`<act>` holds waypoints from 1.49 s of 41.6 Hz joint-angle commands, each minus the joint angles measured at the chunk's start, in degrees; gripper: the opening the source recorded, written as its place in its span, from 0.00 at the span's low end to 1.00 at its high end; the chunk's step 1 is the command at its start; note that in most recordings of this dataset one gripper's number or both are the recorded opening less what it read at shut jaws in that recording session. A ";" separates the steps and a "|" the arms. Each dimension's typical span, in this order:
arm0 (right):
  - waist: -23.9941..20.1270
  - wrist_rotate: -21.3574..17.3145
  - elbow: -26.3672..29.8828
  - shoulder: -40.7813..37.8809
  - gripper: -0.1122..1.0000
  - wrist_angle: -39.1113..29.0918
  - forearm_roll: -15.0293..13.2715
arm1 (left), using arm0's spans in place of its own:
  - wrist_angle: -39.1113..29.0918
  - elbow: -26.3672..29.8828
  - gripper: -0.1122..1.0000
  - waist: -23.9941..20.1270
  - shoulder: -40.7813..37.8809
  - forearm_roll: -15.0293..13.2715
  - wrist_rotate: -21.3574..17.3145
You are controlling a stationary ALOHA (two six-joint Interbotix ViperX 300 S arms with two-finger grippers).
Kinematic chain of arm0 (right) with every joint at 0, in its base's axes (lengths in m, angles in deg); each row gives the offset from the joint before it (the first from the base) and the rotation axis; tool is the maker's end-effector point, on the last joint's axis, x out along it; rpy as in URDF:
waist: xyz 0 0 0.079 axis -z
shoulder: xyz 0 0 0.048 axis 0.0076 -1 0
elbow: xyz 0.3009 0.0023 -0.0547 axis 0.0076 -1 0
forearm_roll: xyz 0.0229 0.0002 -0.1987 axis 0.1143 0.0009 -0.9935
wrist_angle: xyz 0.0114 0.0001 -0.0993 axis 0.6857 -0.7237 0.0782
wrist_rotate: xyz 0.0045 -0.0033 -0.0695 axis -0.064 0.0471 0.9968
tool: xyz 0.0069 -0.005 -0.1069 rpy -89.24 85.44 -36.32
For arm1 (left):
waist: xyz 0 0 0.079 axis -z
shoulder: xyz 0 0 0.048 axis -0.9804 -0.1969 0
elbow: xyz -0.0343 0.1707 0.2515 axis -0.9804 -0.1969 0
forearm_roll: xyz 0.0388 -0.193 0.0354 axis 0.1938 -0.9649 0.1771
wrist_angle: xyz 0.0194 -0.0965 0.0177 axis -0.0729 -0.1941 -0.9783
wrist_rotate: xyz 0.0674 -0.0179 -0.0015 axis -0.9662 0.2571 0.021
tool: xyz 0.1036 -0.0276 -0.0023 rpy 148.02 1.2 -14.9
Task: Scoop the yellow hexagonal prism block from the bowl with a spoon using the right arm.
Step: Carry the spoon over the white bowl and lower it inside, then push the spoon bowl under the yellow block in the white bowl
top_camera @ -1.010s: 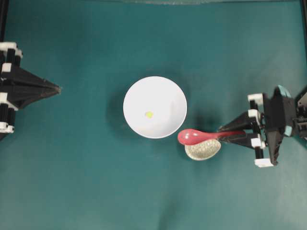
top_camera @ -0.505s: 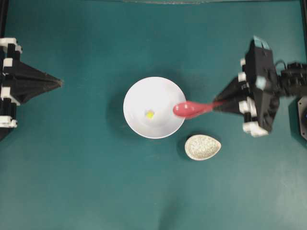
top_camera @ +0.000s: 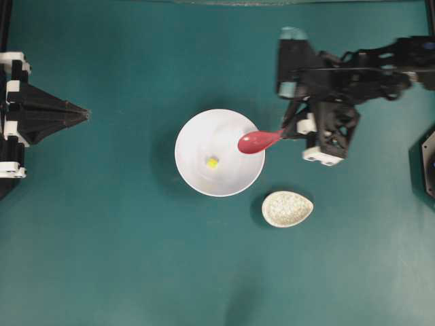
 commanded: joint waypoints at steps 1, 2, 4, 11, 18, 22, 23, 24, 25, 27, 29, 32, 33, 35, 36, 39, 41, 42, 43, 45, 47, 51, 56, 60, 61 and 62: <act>0.09 -1.14 4.66 -2.02 0.29 -4.04 -1.41 | 0.35 1.14 0.10 -0.18 -0.53 0.18 -0.18; 0.18 -1.58 5.36 -2.64 0.29 -4.75 -1.76 | 0.35 1.14 0.10 -0.18 -0.53 0.09 -0.18; 0.18 -2.46 7.03 -3.96 0.29 -6.50 -2.64 | 0.44 1.14 0.10 -0.18 -0.53 0.18 -0.18; 0.09 -4.13 10.90 -7.38 0.29 -10.28 -4.48 | 0.35 1.14 0.10 -0.18 -0.53 0.18 -0.35; -0.62 -3.96 12.22 -9.67 0.29 -10.72 -4.57 | 0.44 1.14 0.10 -0.18 -0.53 0.09 -0.44; -0.97 -3.69 12.13 -10.55 0.29 -10.72 -4.57 | 0.44 1.14 0.10 -0.18 -0.62 0.18 -0.44; -1.23 -3.60 12.22 -10.81 0.29 -10.55 -4.57 | 0.44 1.14 0.10 -0.18 -0.62 0.18 -0.44; -1.32 -3.60 12.22 -10.99 0.29 -10.37 -4.57 | 0.44 1.14 0.10 -0.18 -0.62 0.18 -0.44; -1.58 -3.52 12.22 -11.16 0.29 -10.20 -4.57 | 0.44 1.14 0.10 -0.18 -0.62 0.18 -0.44; -2.02 -3.34 12.22 -11.51 0.29 -9.49 -4.57 | 0.44 1.14 0.10 -0.18 -0.62 0.18 -0.44; -2.46 -3.34 12.13 -11.95 0.29 -8.70 -4.57 | 0.44 1.14 0.10 -0.18 -0.62 0.18 -0.44; -2.99 -3.25 12.04 -12.39 0.29 -7.65 -4.66 | 0.44 1.14 0.10 -0.18 -0.62 0.18 -0.44; -3.25 -3.25 11.95 -12.57 0.29 -7.21 -4.66 | 0.53 1.14 0.10 -0.18 -0.62 0.18 -0.44; -3.52 -3.34 11.87 -12.92 0.29 -6.06 -4.75 | 0.62 1.14 0.10 -0.18 -0.53 0.18 -0.44; -3.60 -3.25 11.78 -13.01 0.29 -5.63 -4.66 | 0.62 1.23 0.10 -0.18 -0.53 0.18 -0.44; -3.96 -3.34 11.60 -13.36 0.29 -4.13 -4.66 | 0.88 1.14 0.10 -0.18 -0.53 0.18 -0.44; -4.04 -3.34 11.60 -13.62 0.29 -3.34 -4.66 | 1.05 1.14 0.10 -0.18 -0.53 0.18 -0.44; -4.13 -3.25 11.60 -13.71 0.29 -2.99 -4.66 | 1.05 1.14 0.10 -0.18 -0.44 0.18 -0.44; -4.22 -3.25 11.60 -13.89 0.29 -2.72 -4.66 | 1.05 1.14 0.10 -0.18 -0.44 0.18 -0.44; -4.39 -3.25 11.60 -14.24 0.29 -2.20 -4.66 | 1.05 1.14 0.10 -0.18 -0.53 0.18 -0.44; -4.57 -3.25 11.60 -14.59 0.29 -1.93 -4.75 | 1.05 1.14 0.10 -0.18 -0.53 0.18 -0.44; -4.92 -3.16 11.60 -15.38 0.29 -1.05 -4.66 | 1.05 1.14 0.10 -0.18 -0.53 0.18 -0.44; -5.27 -3.16 11.60 -15.91 0.29 0.44 -4.66 | 1.05 1.14 0.10 -0.18 -0.53 0.18 -0.44; -5.54 -3.16 11.60 -16.00 0.29 2.29 -4.66 | 1.05 1.14 0.10 -0.18 -0.53 0.18 -0.44; -5.54 -3.08 11.60 -16.00 0.29 2.72 -4.66 | 1.05 1.14 0.10 -0.18 -0.53 0.18 -0.44; -5.62 -3.08 11.60 -16.00 0.29 3.34 -4.66 | 1.05 1.14 0.10 -0.18 -0.53 0.18 -0.44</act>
